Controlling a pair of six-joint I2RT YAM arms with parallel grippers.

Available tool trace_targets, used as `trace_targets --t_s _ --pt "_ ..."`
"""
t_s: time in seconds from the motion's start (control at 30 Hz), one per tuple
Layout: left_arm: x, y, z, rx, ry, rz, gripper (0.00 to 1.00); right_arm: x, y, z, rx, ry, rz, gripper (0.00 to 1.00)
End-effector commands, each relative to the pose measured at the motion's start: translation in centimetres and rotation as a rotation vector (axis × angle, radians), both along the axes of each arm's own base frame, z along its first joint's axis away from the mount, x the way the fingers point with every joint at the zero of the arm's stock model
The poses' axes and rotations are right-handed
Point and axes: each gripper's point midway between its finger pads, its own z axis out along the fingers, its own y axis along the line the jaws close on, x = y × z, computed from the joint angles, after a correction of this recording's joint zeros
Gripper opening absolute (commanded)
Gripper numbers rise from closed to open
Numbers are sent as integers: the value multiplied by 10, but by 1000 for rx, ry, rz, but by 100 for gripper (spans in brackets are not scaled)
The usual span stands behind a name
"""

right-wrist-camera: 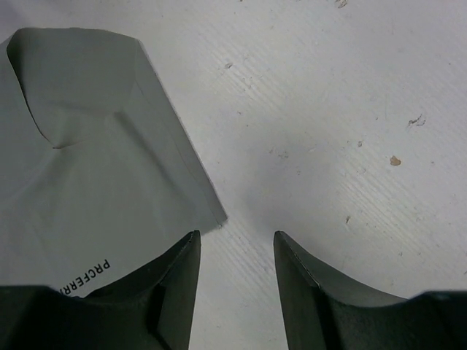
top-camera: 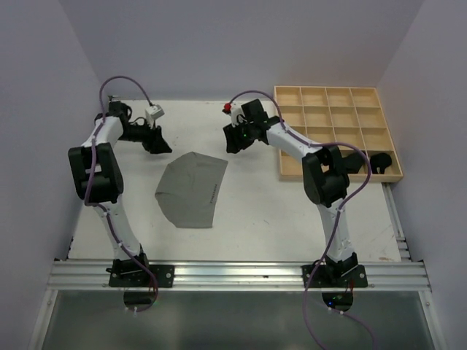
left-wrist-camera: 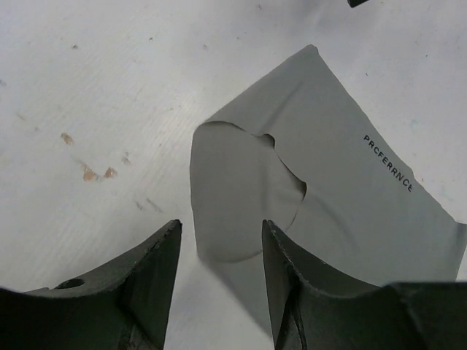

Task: Roll the underwear
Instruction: Flatten the underwear, then fold the underwear

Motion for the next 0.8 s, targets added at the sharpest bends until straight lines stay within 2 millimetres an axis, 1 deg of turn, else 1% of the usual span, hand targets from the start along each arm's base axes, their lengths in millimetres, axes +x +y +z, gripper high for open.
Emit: trace_targets --t_s 0.0,0.03,0.07,0.1,0.13,0.17,0.2,0.27,0.3,0.33,0.37,0.47,0.5,0.6,0.67,0.7,0.77 --pt "51 -39 17 133 -149 -47 51 0 2 -5 -4 -1 24 49" --pt "54 -46 13 146 -158 -79 50 0 4 -7 -2 2 28 49" --pt "56 -51 0 156 -141 -97 50 4 7 -5 7 -4 33 49" --pt "62 -61 -2 187 -163 -117 50 3 7 -8 -3 7 37 49" --pt "65 -62 -13 202 -153 -116 51 5 8 -14 -8 15 37 49" --pt "64 -73 -18 214 -160 -145 51 4 8 -18 -14 24 38 49" --pt "64 -83 -23 231 -164 -169 51 6 9 -18 -10 23 41 49" --pt "61 -92 -32 240 -169 -207 52 4 10 -23 -11 31 46 49" --pt "58 -99 -38 242 -168 -223 52 4 12 -23 -4 29 51 49" --pt "58 -101 -40 245 -172 -229 52 3 14 -23 -2 27 53 49" --pt "56 -103 -48 248 -163 -238 52 3 14 -27 -5 32 51 49" --pt "52 -106 -60 259 -161 -268 53 1 16 -33 -5 48 54 49" --pt "51 -106 -62 267 -156 -275 53 -1 18 -33 -2 47 61 48" --pt "46 -104 -71 283 -148 -294 51 -6 24 -40 5 63 74 47" --pt "44 -102 -74 296 -148 -302 51 -6 26 -43 3 65 71 46" --pt "41 -100 -78 306 -142 -306 50 -7 28 -47 6 72 68 45" --pt "38 -98 -83 319 -136 -311 50 -8 31 -48 13 78 73 44"
